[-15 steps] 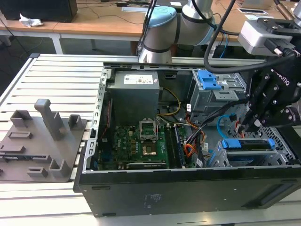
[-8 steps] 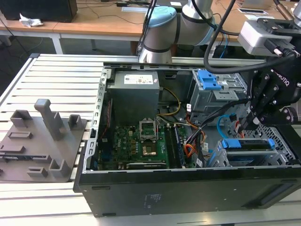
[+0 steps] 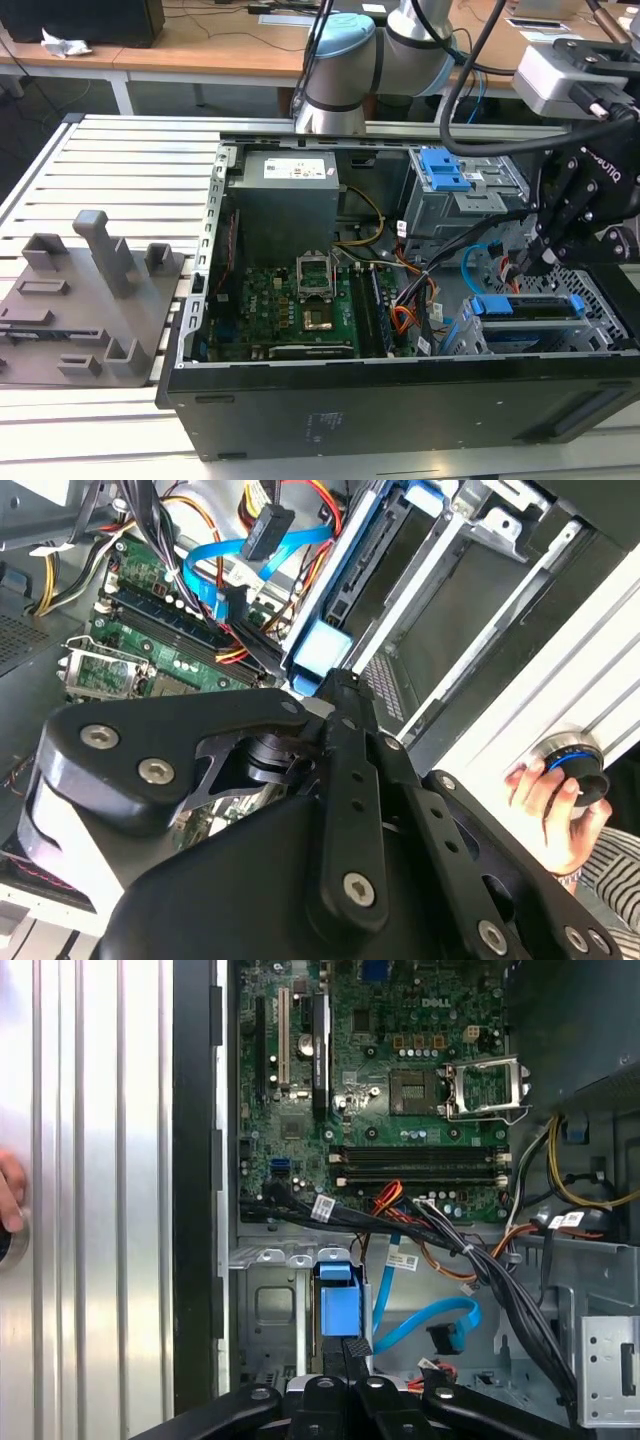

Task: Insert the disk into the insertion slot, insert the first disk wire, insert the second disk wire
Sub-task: 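Insert the disk into the insertion slot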

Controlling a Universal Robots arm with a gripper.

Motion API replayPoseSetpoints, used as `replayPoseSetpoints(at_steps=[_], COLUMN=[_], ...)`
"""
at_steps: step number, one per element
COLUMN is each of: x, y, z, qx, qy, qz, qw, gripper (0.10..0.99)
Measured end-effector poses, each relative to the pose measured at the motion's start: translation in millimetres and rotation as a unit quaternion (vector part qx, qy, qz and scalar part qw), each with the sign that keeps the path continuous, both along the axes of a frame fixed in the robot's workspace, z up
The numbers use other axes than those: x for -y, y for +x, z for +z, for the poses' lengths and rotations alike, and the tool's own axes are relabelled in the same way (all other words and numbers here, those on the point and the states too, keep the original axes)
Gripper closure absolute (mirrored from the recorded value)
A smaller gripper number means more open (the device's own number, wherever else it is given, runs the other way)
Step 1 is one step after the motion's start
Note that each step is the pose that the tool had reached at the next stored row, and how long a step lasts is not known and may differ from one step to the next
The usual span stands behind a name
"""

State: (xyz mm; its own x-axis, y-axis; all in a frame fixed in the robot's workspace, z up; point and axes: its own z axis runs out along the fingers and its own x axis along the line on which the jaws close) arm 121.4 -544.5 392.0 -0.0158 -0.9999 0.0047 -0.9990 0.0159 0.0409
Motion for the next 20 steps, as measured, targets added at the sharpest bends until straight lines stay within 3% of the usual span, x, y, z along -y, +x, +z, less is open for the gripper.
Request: replayPoseSetpoints(at_steps=[8, 17, 20], x=[0.0, 0.0, 0.0], y=[0.6, 1.0, 5.3], z=[-10.7, -29.9, -32.4], qx=[-0.0001, -0.0001, -0.0001], qy=[-0.0001, -0.0001, -0.0002], qz=[0.000, 0.000, 0.000], qw=[1.0000, 1.0000, 1.0000], gripper=[0.980, 0.980, 0.980])
